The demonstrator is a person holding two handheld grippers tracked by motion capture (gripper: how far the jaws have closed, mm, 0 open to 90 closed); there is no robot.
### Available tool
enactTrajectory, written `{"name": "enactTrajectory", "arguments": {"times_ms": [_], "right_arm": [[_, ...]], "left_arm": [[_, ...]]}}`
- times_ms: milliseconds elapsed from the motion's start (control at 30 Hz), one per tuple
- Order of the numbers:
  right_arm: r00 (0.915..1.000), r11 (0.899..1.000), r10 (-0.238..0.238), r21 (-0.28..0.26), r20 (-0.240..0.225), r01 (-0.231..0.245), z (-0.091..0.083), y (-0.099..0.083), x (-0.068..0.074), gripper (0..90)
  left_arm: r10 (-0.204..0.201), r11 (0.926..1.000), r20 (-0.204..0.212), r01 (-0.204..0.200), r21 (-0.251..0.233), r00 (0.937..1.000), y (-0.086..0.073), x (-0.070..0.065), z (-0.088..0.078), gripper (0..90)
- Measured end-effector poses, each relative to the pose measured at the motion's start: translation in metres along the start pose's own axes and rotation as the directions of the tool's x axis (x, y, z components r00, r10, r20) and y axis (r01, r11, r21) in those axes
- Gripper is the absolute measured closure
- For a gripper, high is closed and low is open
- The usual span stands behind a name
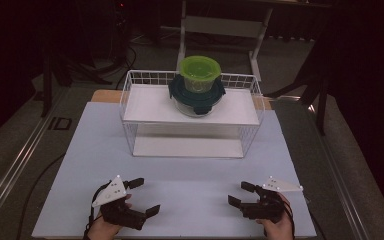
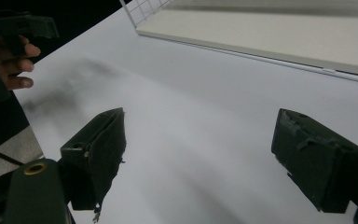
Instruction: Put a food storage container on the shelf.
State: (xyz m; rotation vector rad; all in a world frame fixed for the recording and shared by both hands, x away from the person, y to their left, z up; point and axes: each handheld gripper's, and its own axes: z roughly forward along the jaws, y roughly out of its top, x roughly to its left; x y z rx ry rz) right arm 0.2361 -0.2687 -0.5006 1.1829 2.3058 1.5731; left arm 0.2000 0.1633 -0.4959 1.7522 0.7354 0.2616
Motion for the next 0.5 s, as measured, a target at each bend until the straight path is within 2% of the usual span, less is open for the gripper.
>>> {"name": "enactTrajectory", "arguments": {"times_ms": [100,500], "right_arm": [[0.9997,1.000,0.014,-0.009,0.018,-0.014,-0.0009,0.0007,-0.0039,17.1],[0.9993,1.000,0.023,-0.018,0.028,-0.023,-0.0027,0.0010,-0.0089,17.0]], "left_arm": [[-0.004,1.0000,-0.019,0.004,-0.006,0.9998,-0.0002,0.0037,-0.0009,0.0],[-0.018,0.9997,-0.019,0.018,-0.014,0.9997,-0.0007,0.0061,0.0006,0.0]]}}
